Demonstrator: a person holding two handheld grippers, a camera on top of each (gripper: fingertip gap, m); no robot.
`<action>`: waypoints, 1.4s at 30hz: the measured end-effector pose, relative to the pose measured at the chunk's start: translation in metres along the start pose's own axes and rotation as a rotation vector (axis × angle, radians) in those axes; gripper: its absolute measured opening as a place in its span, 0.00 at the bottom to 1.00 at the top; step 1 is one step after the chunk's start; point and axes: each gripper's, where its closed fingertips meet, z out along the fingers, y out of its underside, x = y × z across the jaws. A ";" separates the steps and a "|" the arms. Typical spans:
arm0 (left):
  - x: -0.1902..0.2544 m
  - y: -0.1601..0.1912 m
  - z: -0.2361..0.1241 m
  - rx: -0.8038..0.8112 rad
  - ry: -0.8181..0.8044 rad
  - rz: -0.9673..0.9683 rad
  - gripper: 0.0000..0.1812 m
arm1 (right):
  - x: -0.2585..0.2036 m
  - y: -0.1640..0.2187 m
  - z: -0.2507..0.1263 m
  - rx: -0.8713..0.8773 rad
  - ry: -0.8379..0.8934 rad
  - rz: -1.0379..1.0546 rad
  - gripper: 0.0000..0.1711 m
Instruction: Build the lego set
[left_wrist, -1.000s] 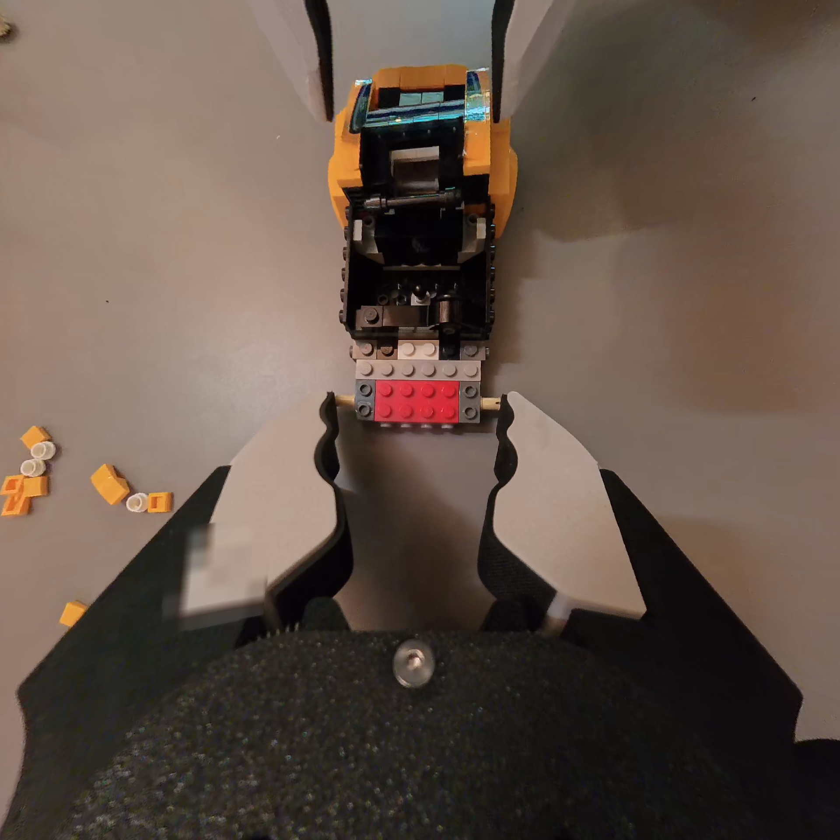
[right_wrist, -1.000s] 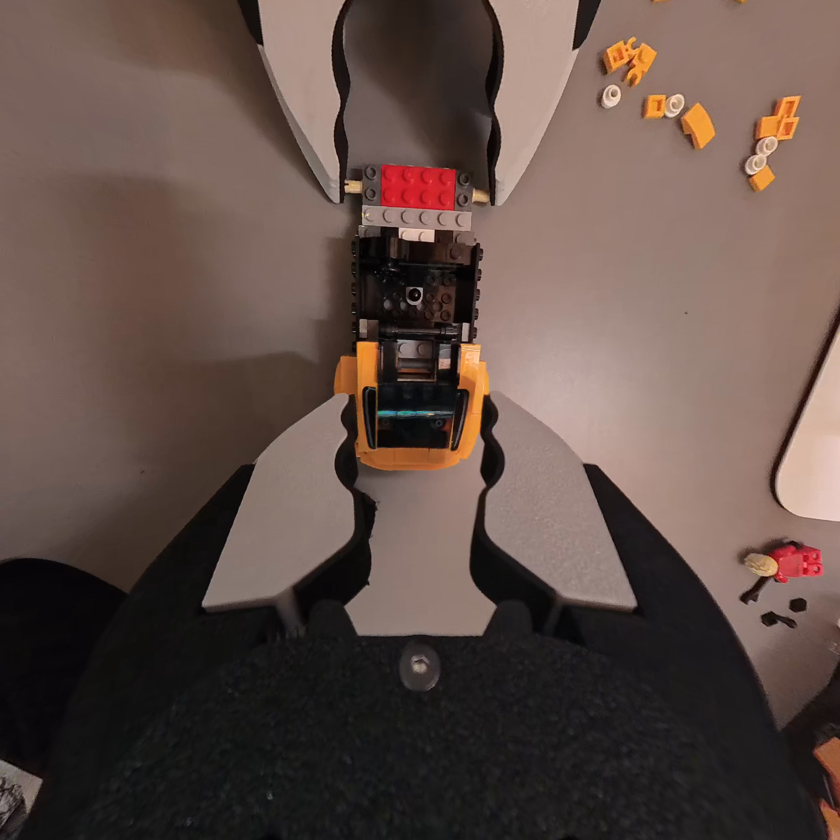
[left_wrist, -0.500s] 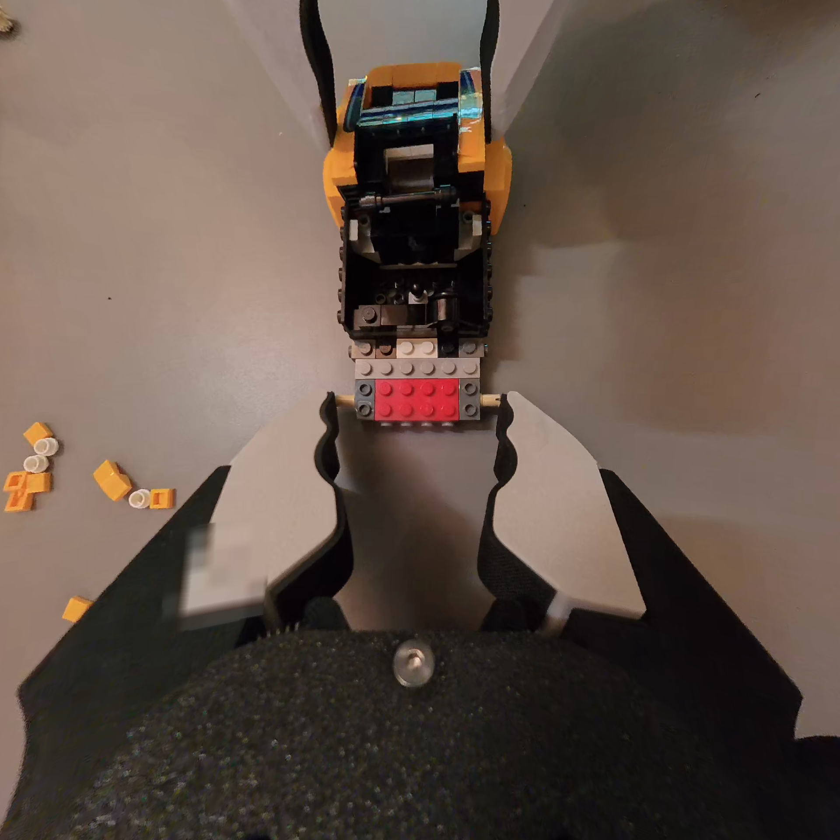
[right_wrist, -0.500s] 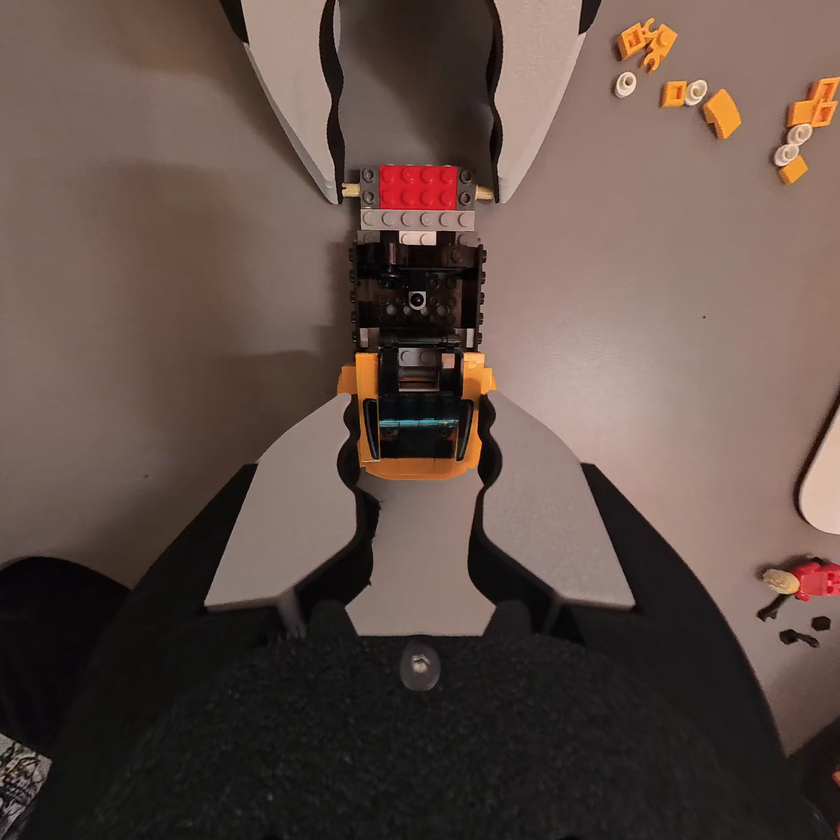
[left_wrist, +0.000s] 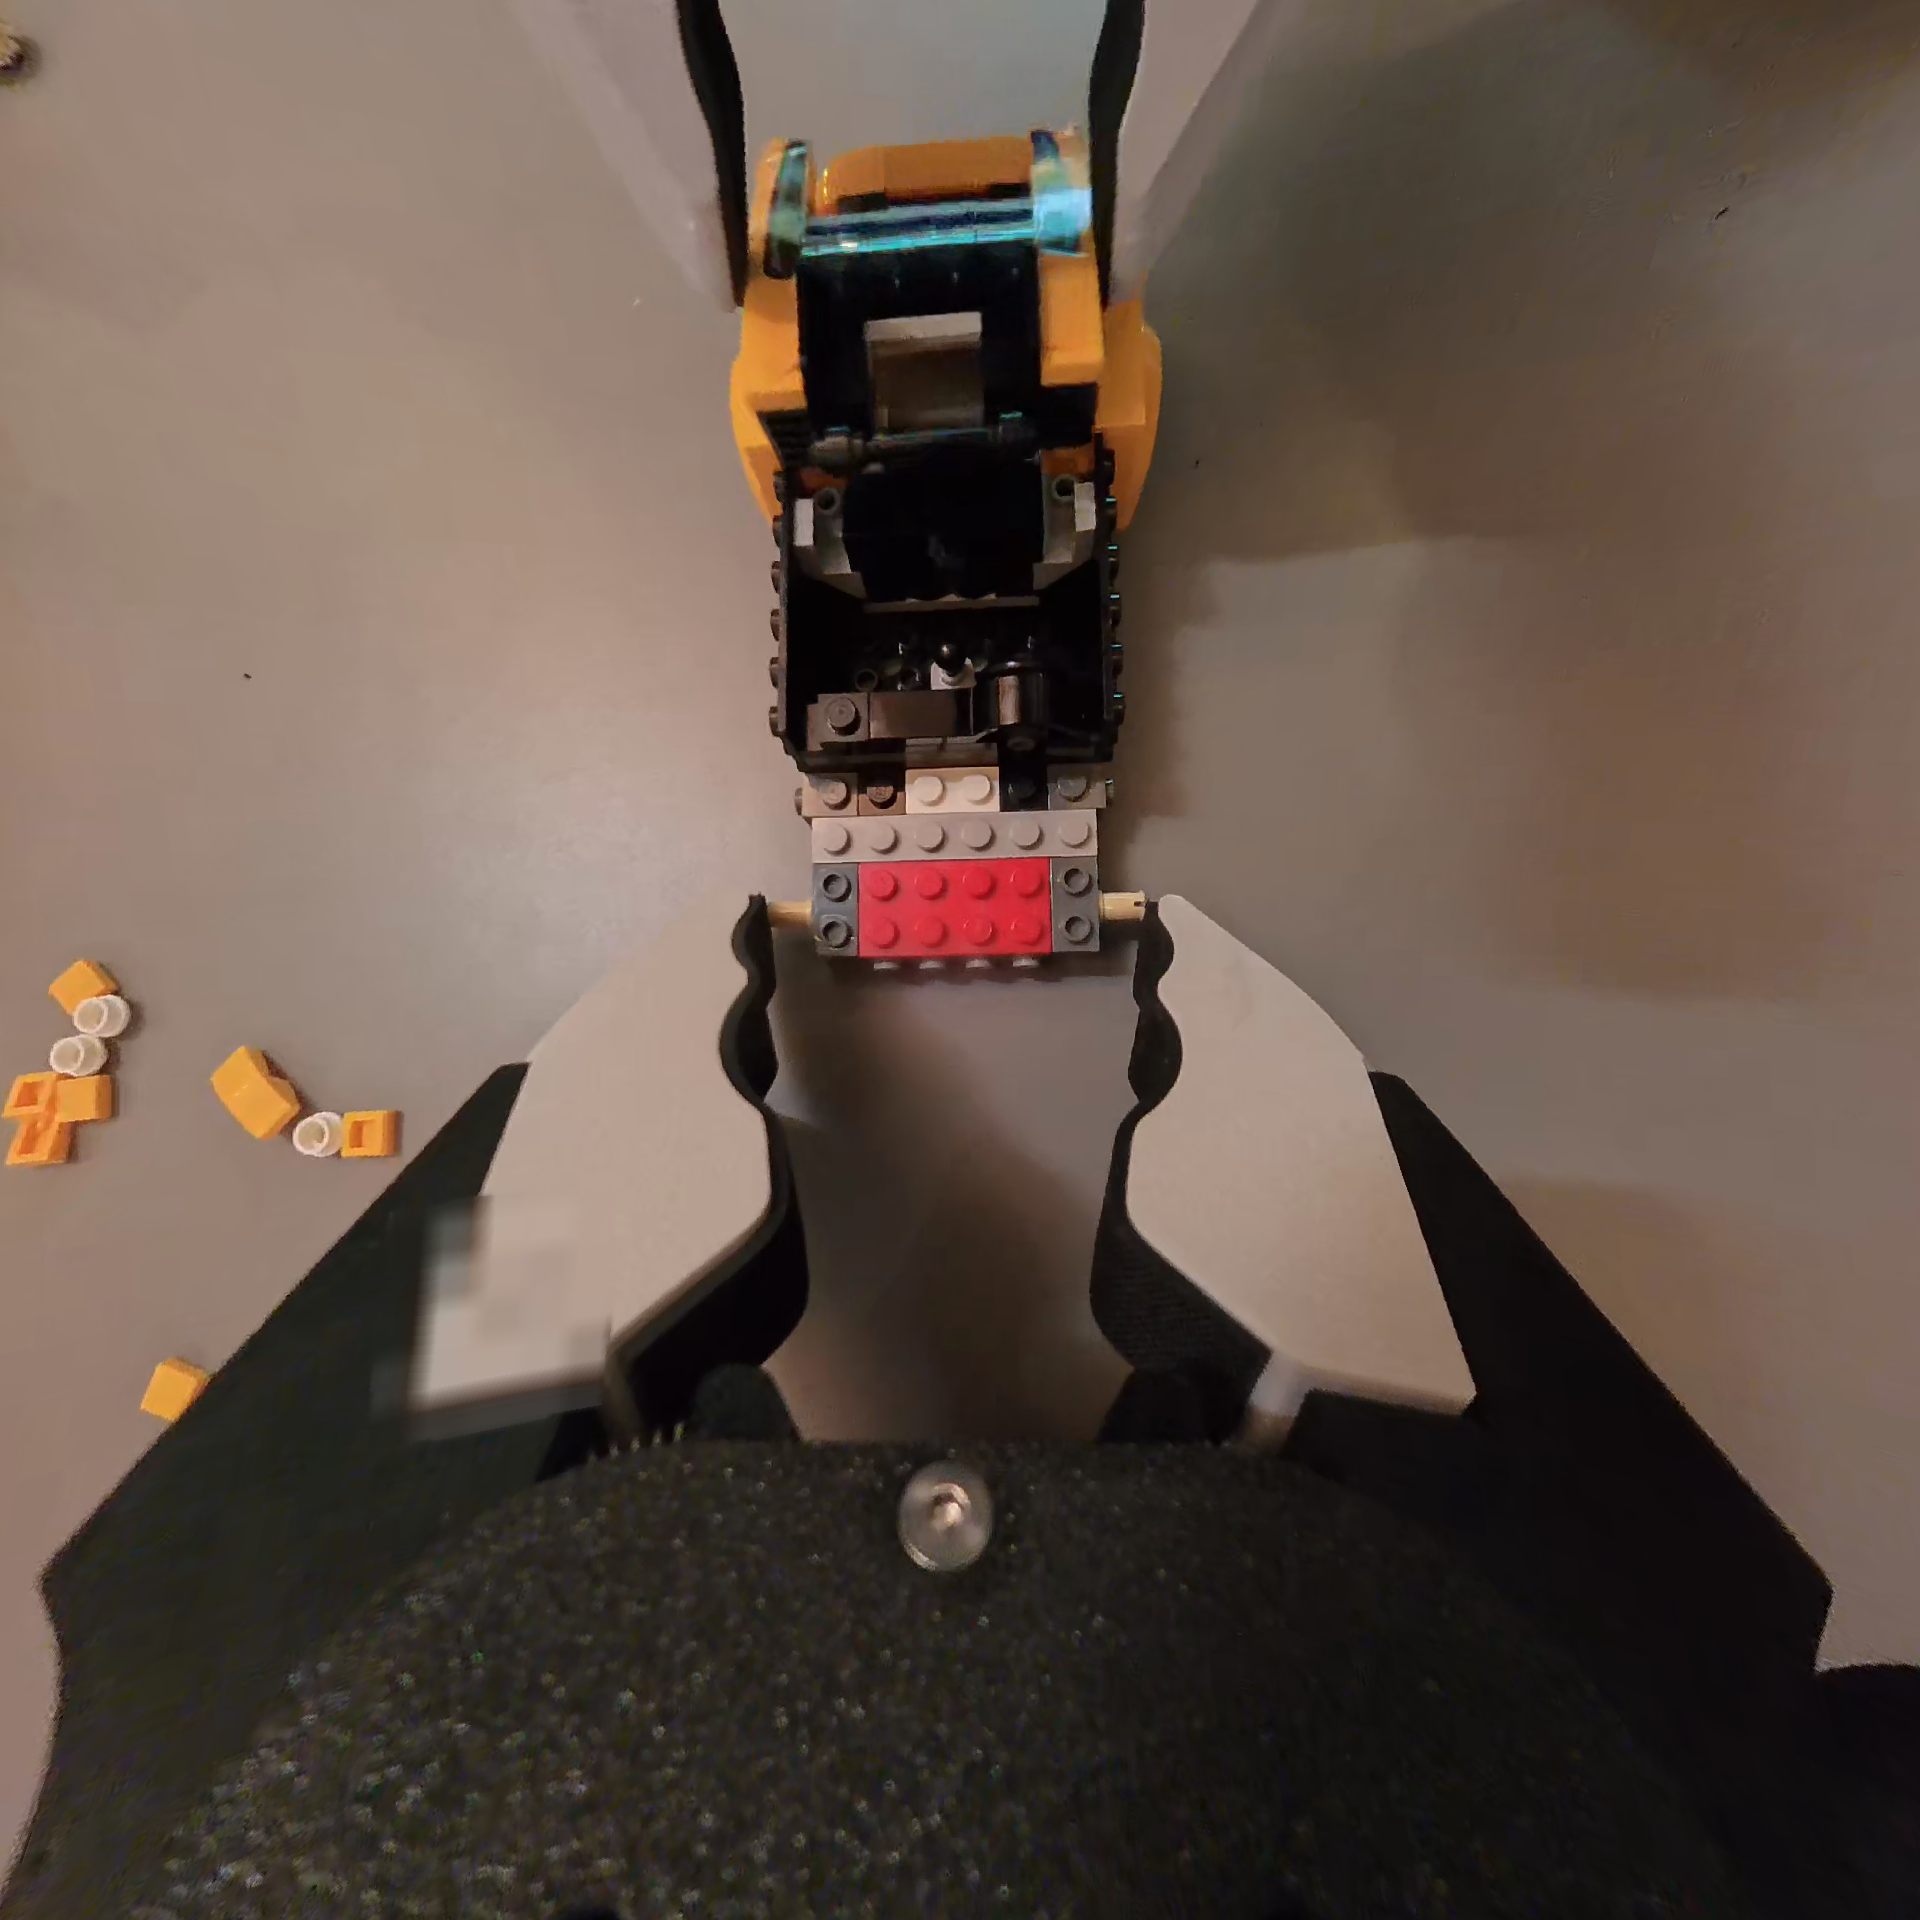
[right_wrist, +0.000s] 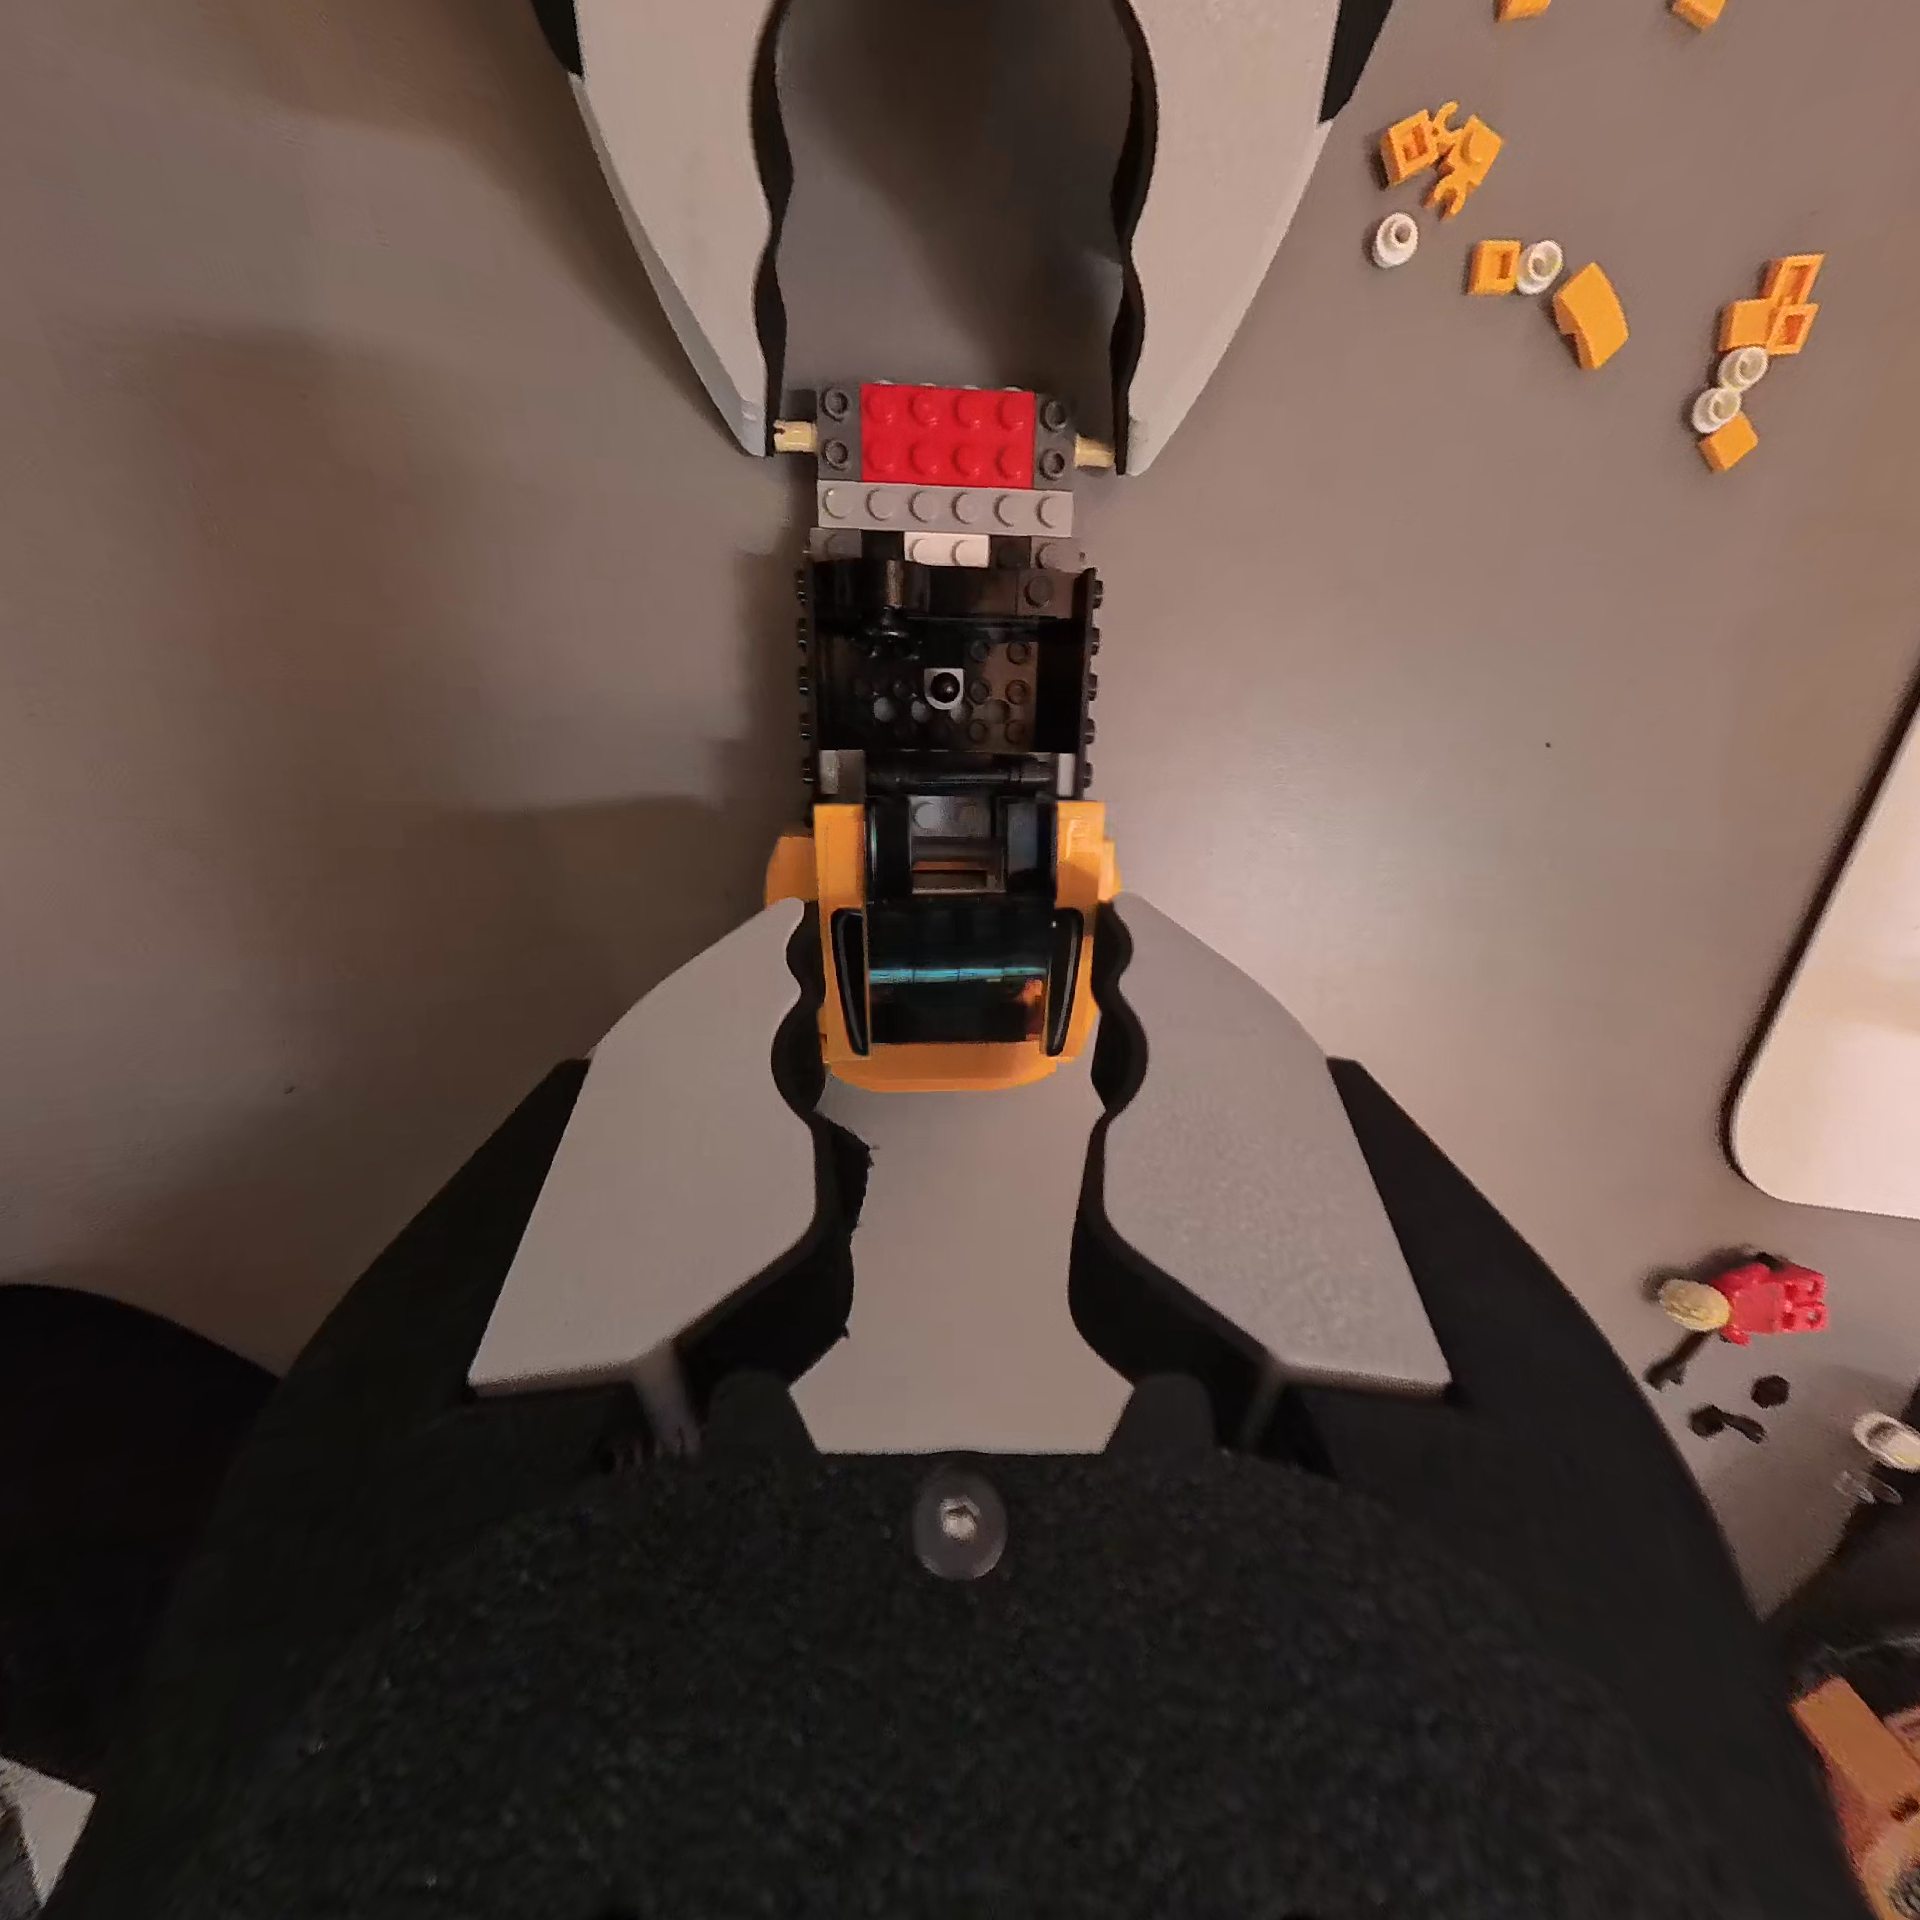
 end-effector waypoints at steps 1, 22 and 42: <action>0.000 0.000 0.000 0.000 0.000 0.000 0.37 | -0.002 -0.001 0.000 0.006 -0.013 0.002 0.29; -0.001 0.000 0.000 0.001 -0.002 -0.003 0.37 | 0.000 0.003 0.004 -0.040 -0.004 -0.001 0.29; 0.000 0.001 -0.002 0.008 0.006 0.004 0.36 | 0.000 -0.001 0.004 0.014 -0.013 0.031 0.29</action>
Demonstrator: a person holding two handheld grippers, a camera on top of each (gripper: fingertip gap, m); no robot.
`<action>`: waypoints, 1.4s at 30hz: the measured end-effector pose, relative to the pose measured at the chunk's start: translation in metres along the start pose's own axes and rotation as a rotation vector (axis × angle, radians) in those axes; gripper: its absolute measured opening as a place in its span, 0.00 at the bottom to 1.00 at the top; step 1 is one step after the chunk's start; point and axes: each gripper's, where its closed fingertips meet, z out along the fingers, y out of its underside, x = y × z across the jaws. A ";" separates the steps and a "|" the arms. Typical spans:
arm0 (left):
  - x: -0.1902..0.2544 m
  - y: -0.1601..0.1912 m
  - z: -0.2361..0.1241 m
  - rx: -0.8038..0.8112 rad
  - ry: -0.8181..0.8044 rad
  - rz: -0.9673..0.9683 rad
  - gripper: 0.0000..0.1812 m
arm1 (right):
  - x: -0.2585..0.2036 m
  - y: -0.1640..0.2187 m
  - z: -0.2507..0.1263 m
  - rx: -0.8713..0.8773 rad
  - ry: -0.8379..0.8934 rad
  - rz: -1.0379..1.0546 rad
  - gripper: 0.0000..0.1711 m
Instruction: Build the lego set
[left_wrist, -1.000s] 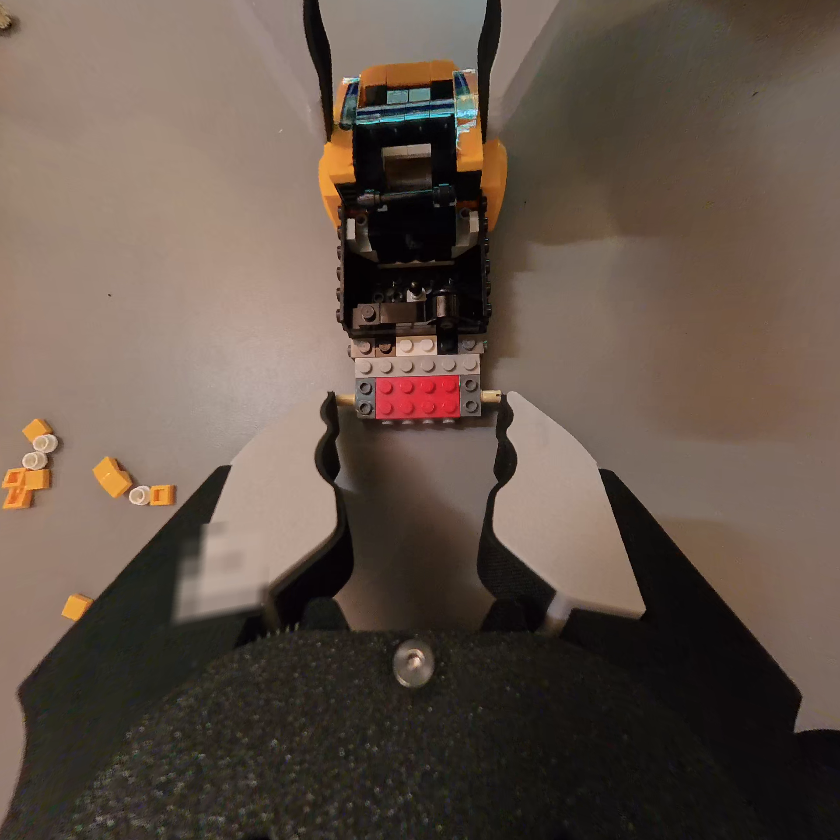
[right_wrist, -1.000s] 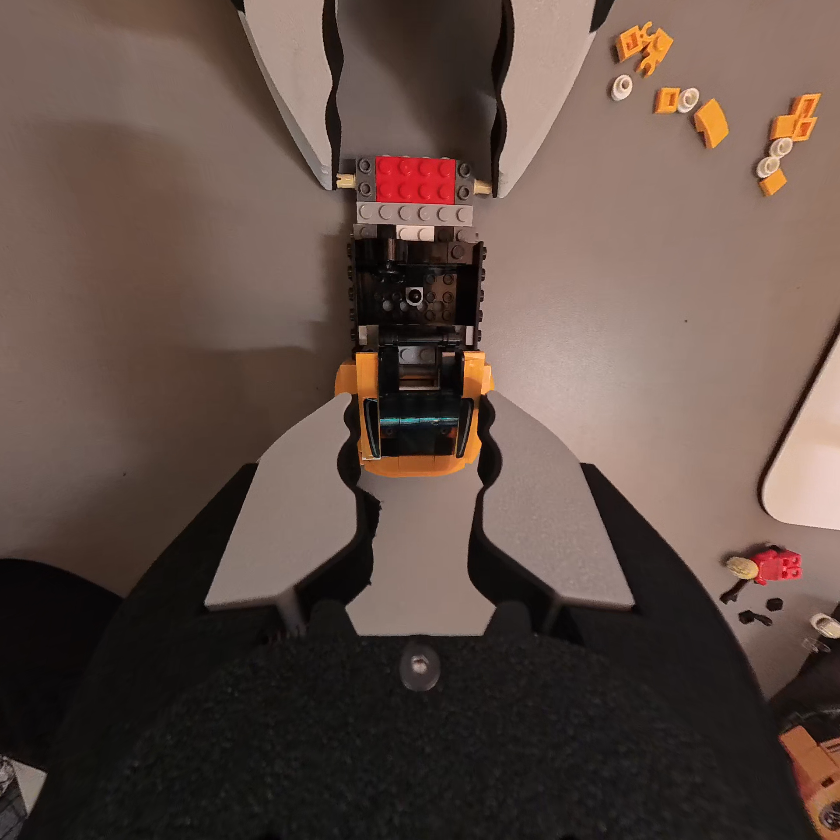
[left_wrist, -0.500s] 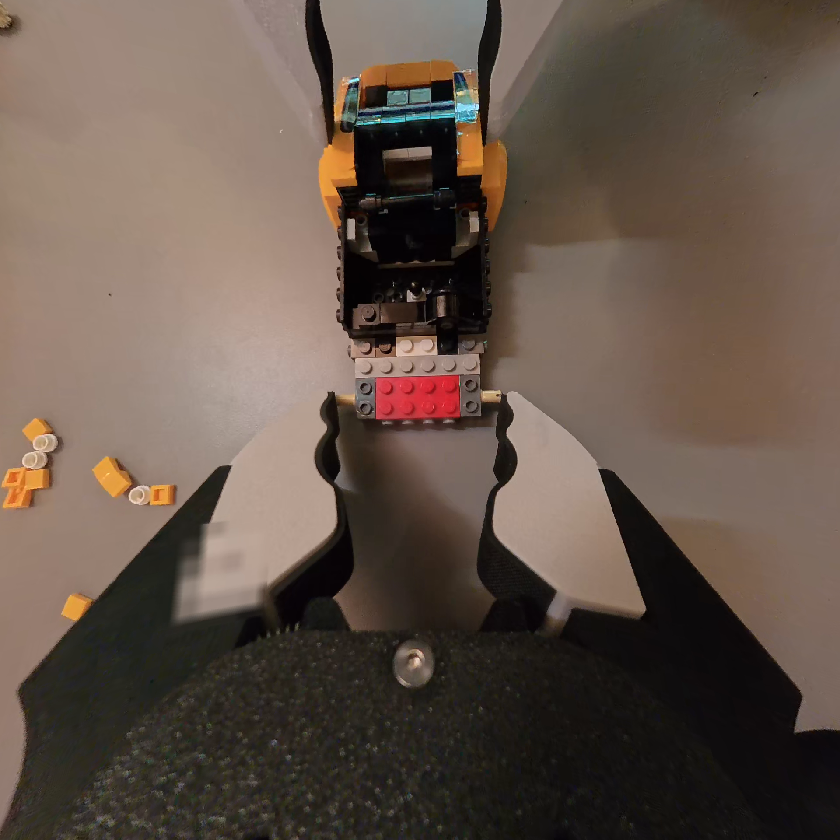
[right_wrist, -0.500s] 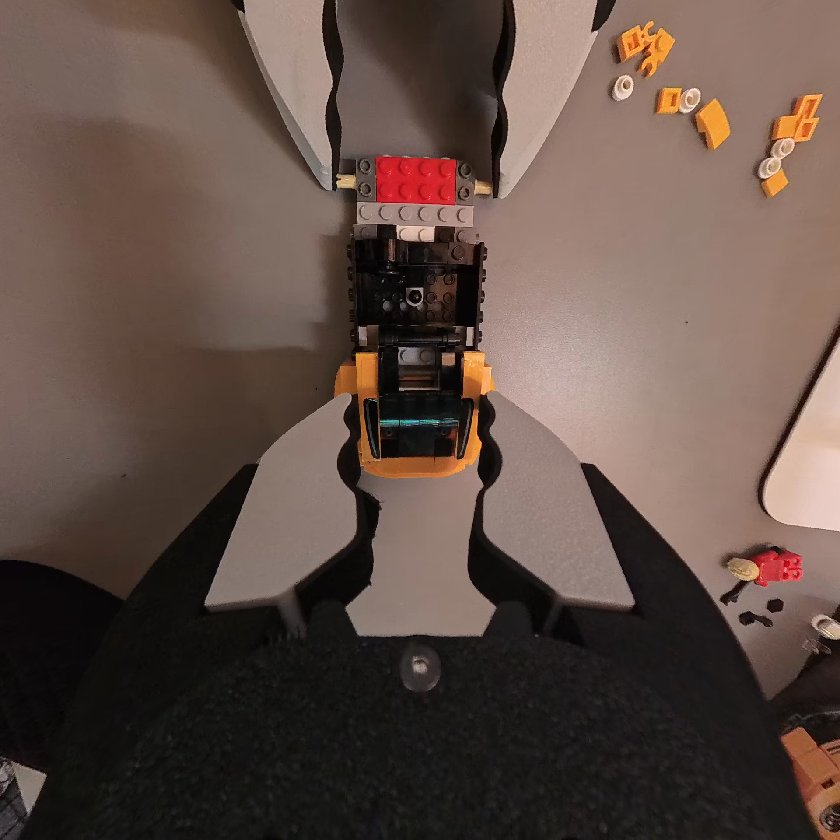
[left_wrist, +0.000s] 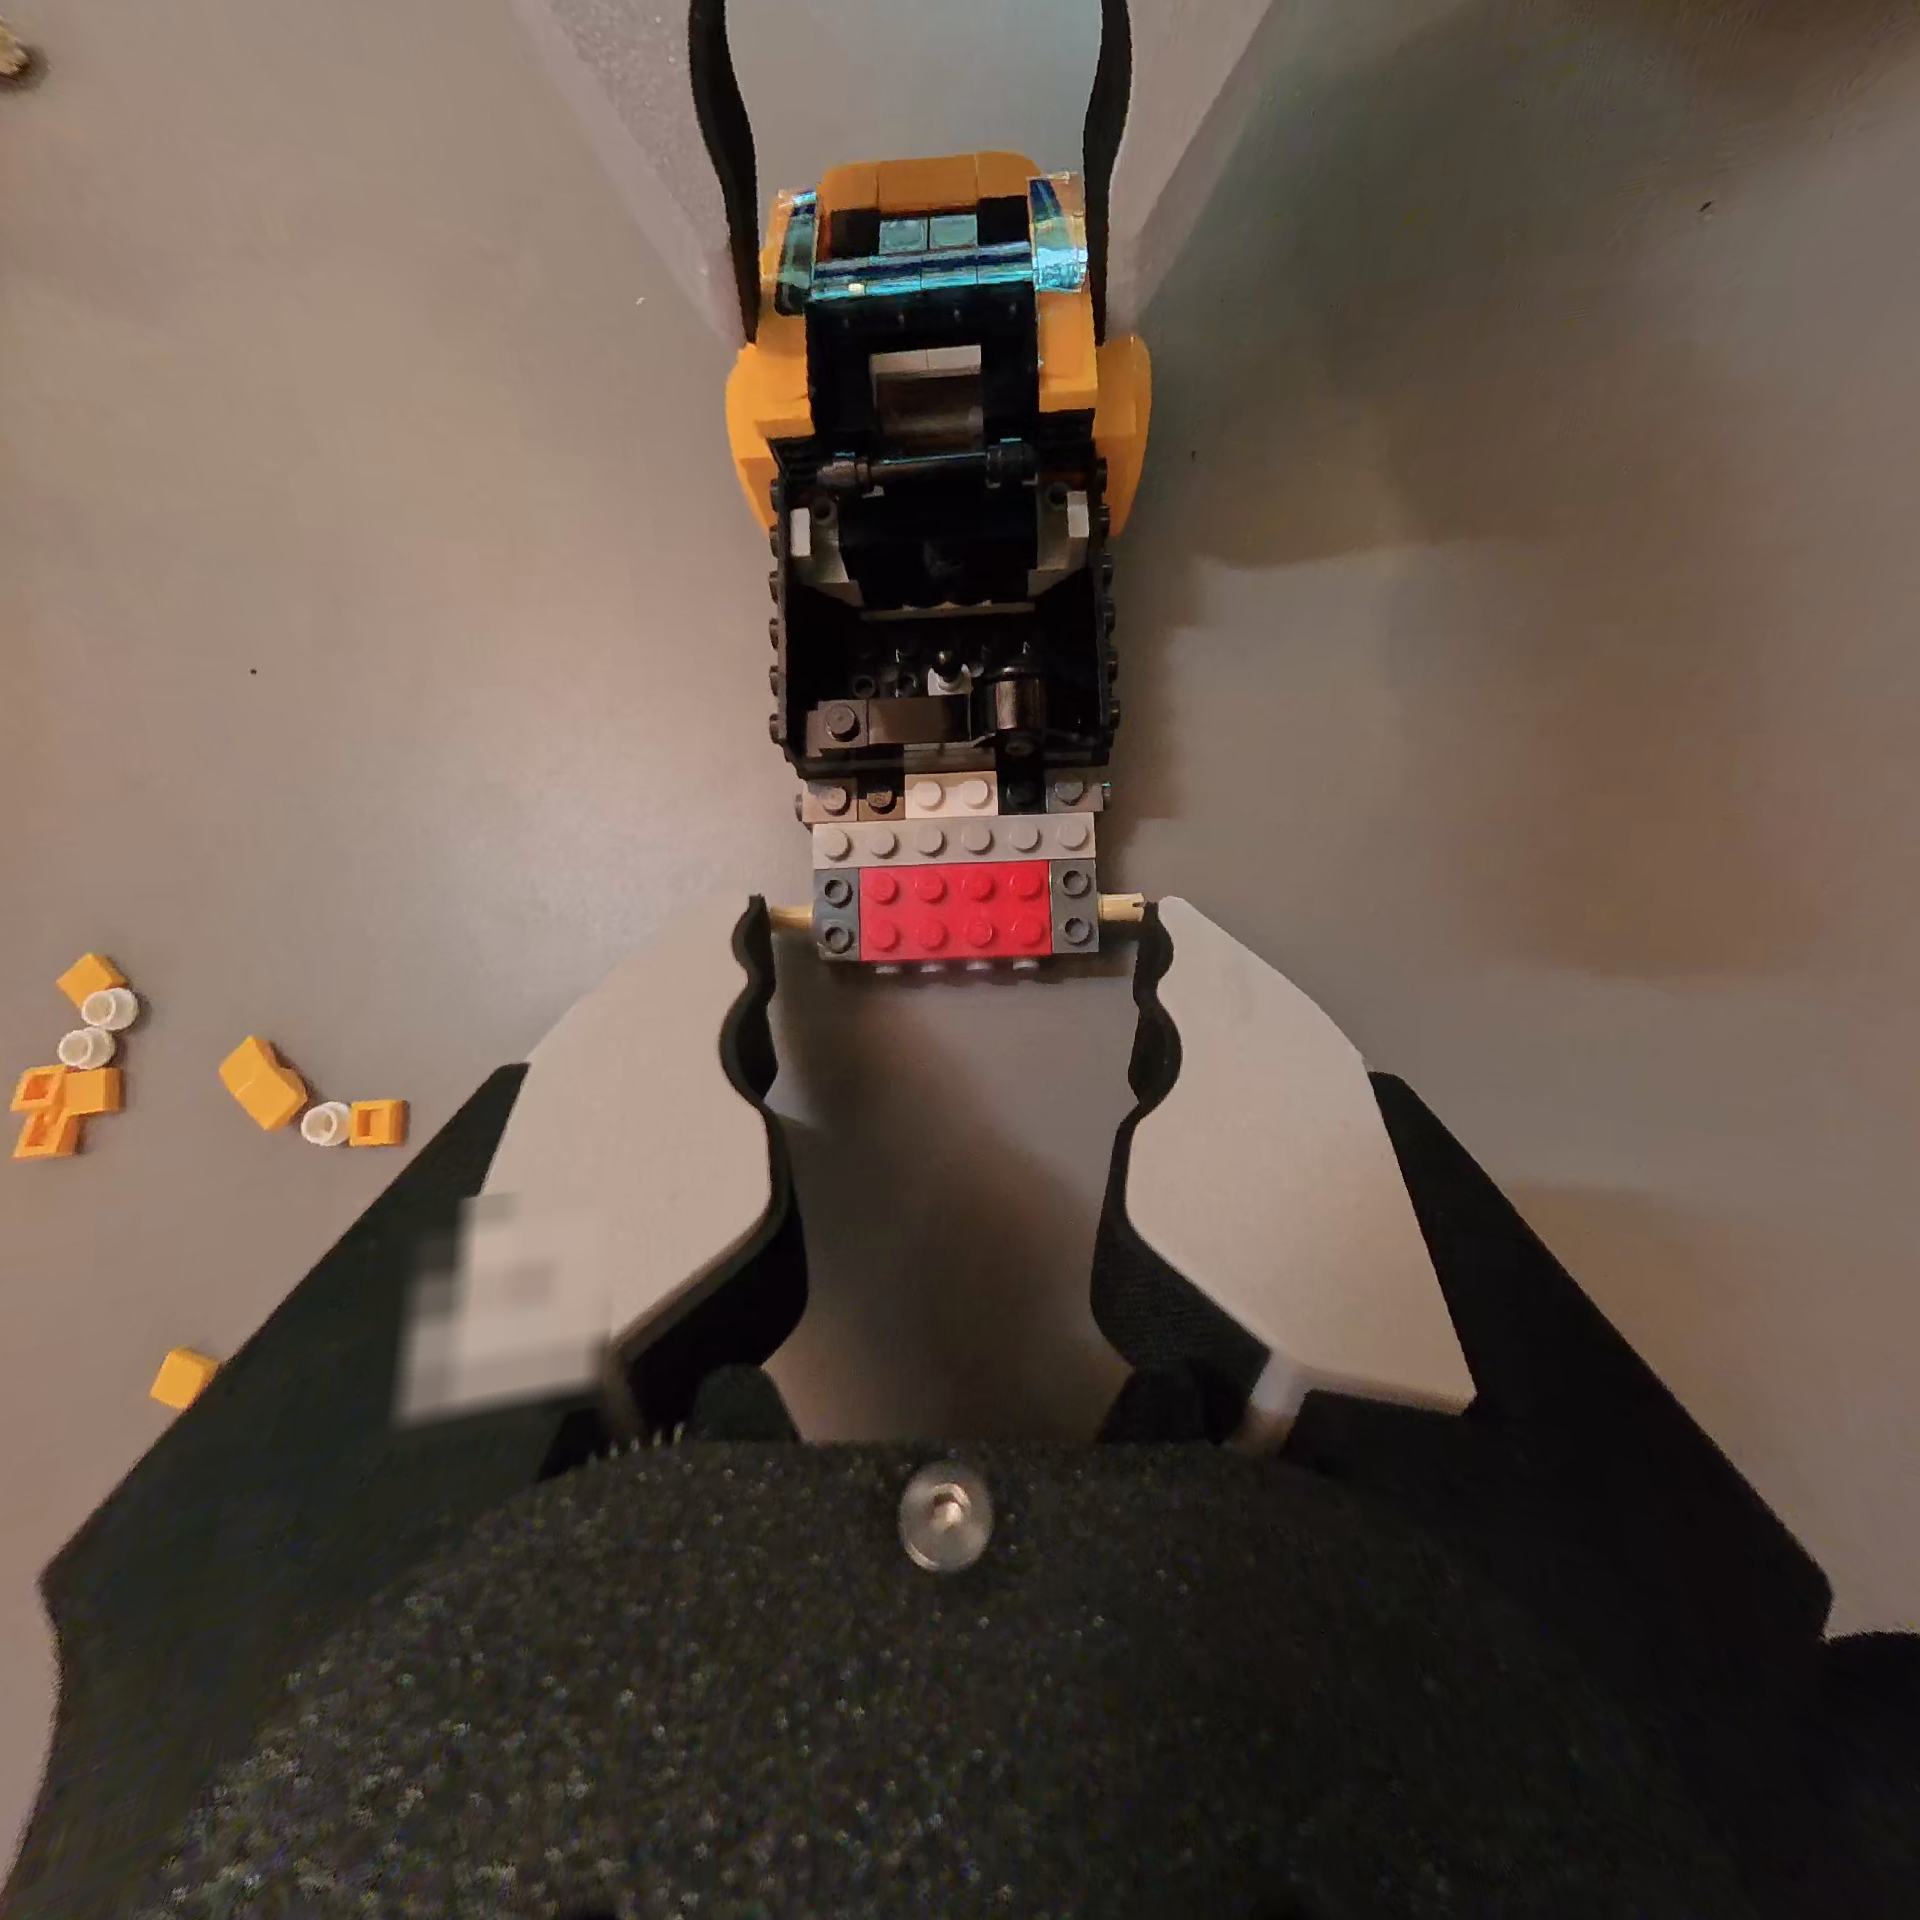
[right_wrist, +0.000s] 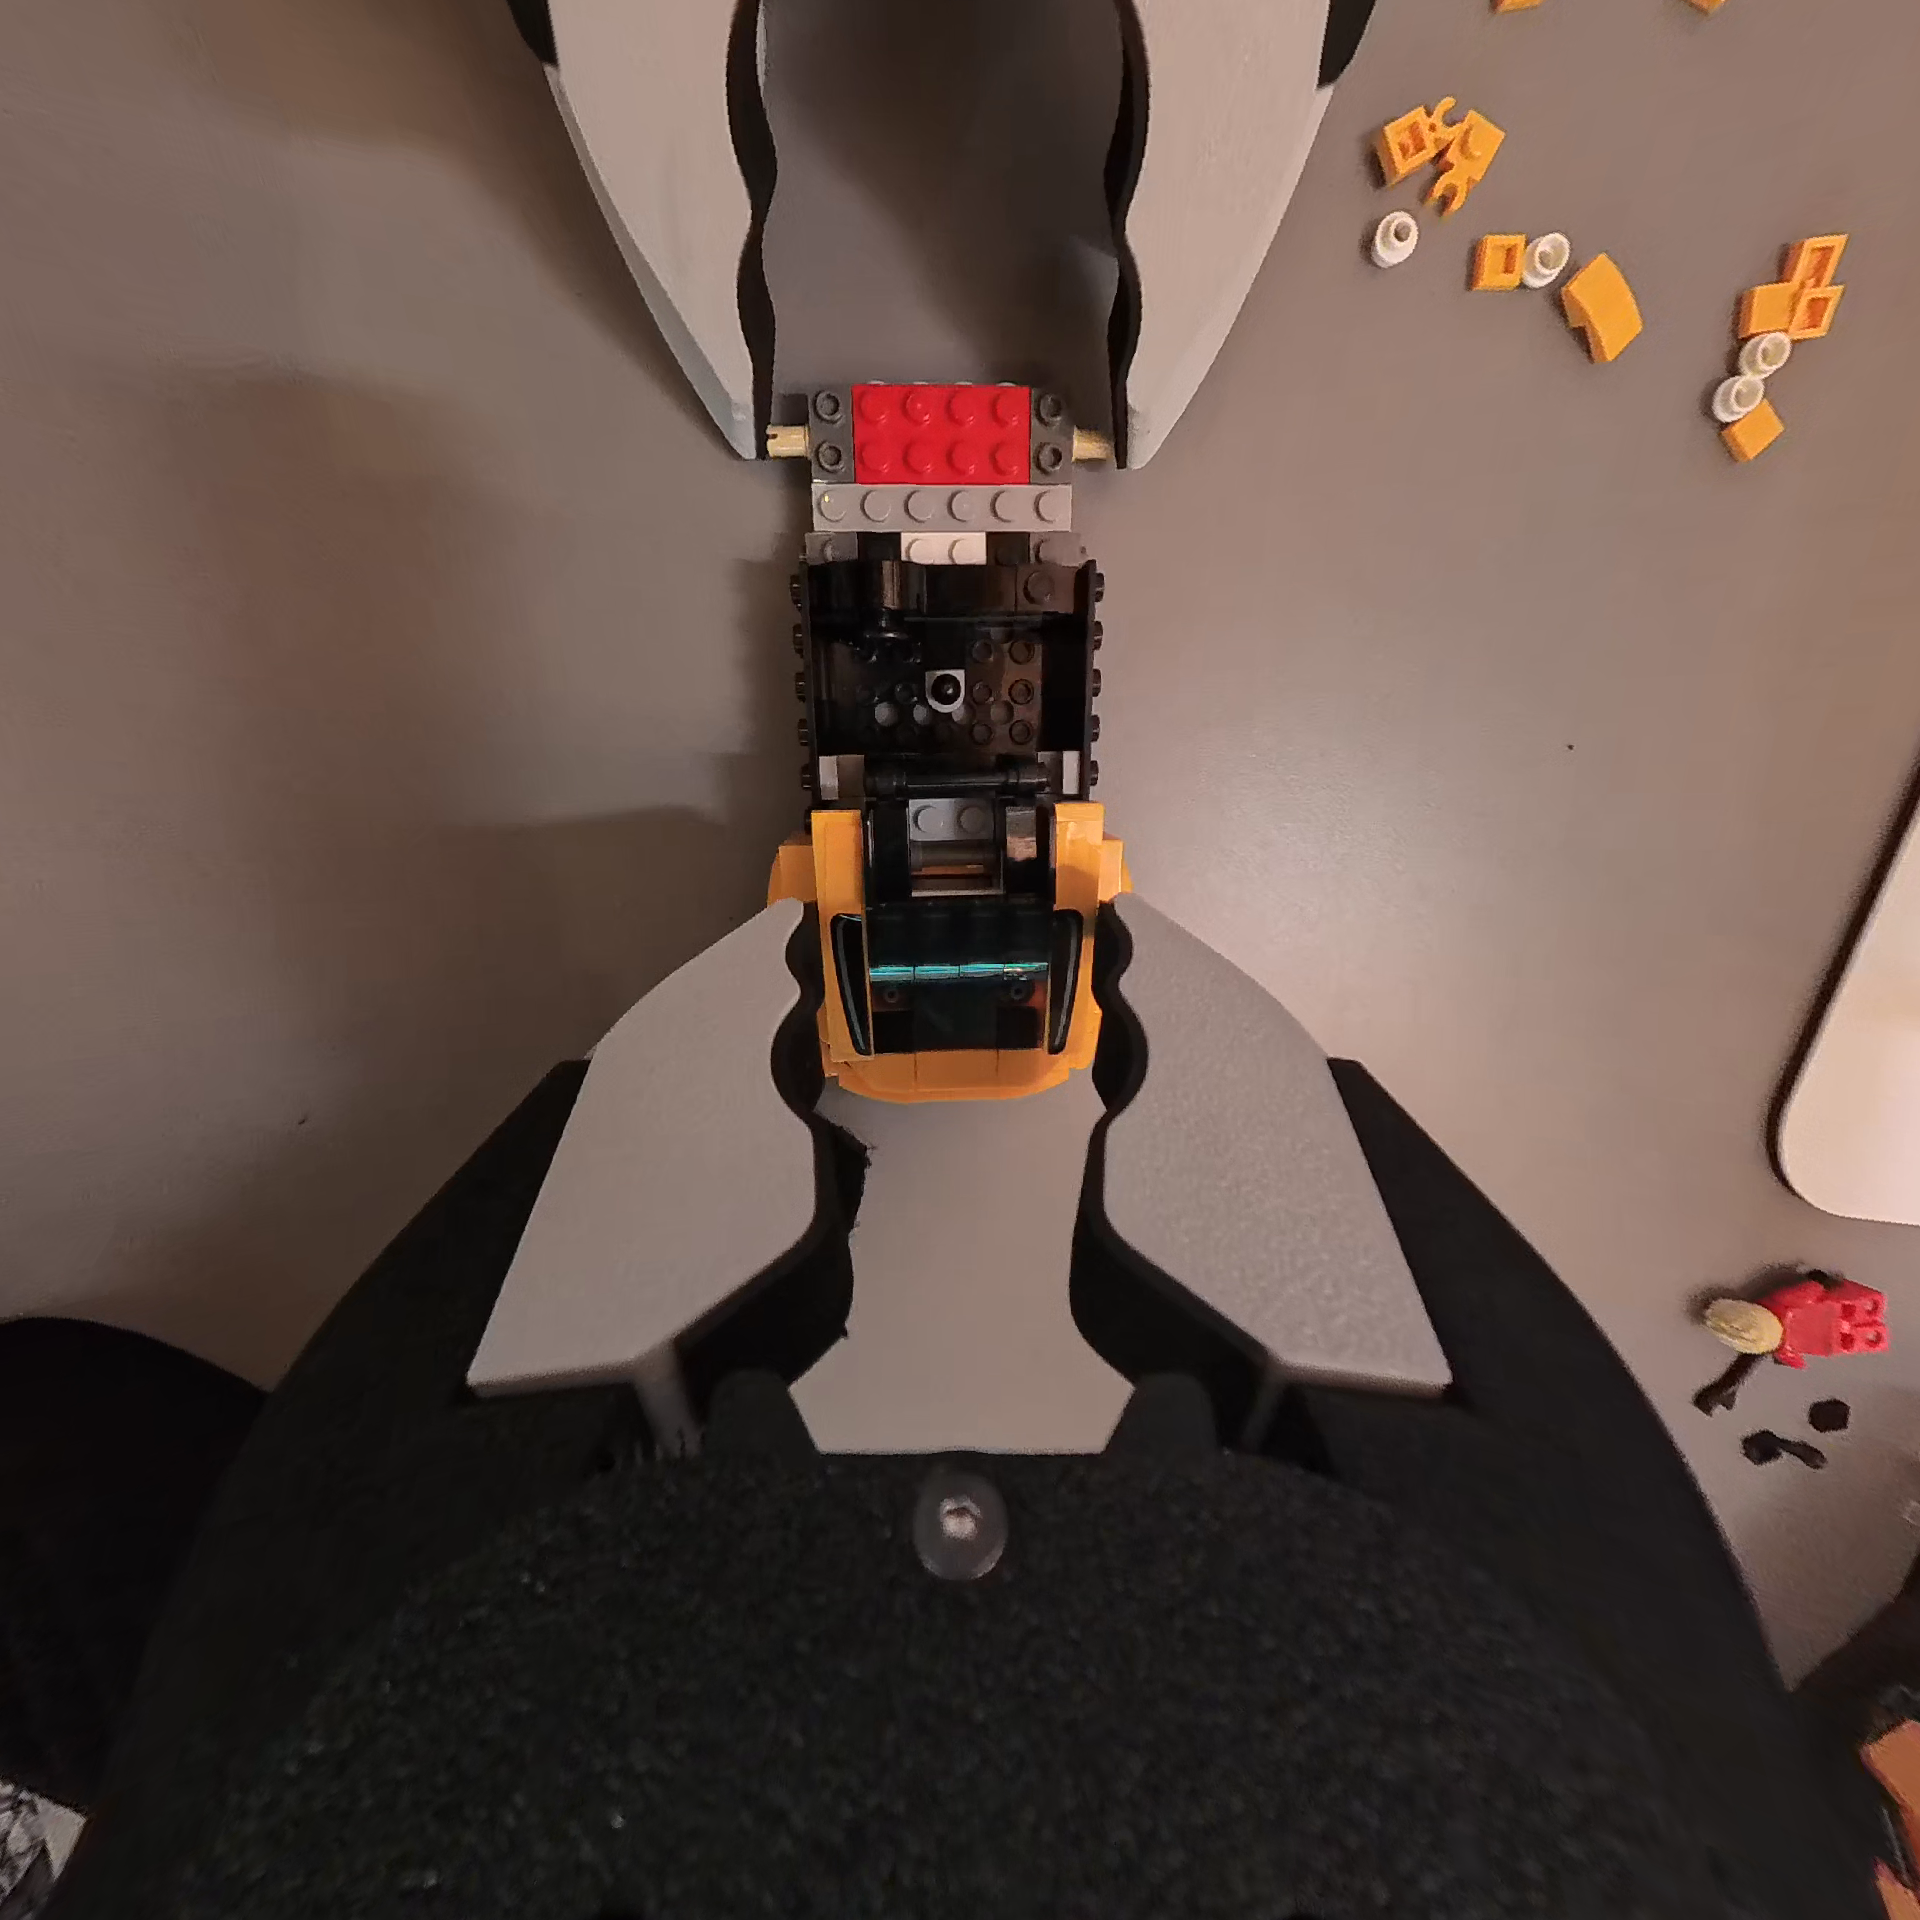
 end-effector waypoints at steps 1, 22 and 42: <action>0.000 -0.002 -0.001 0.012 0.003 -0.001 0.37 | 0.000 0.000 0.000 0.005 -0.002 0.003 0.29; -0.002 -0.008 -0.003 0.067 0.010 -0.036 0.27 | -0.001 0.000 -0.004 0.104 -0.048 0.054 0.33; -0.014 -0.002 -0.009 0.075 -0.024 -0.060 0.29 | 0.004 0.012 -0.014 0.164 -0.016 0.121 0.33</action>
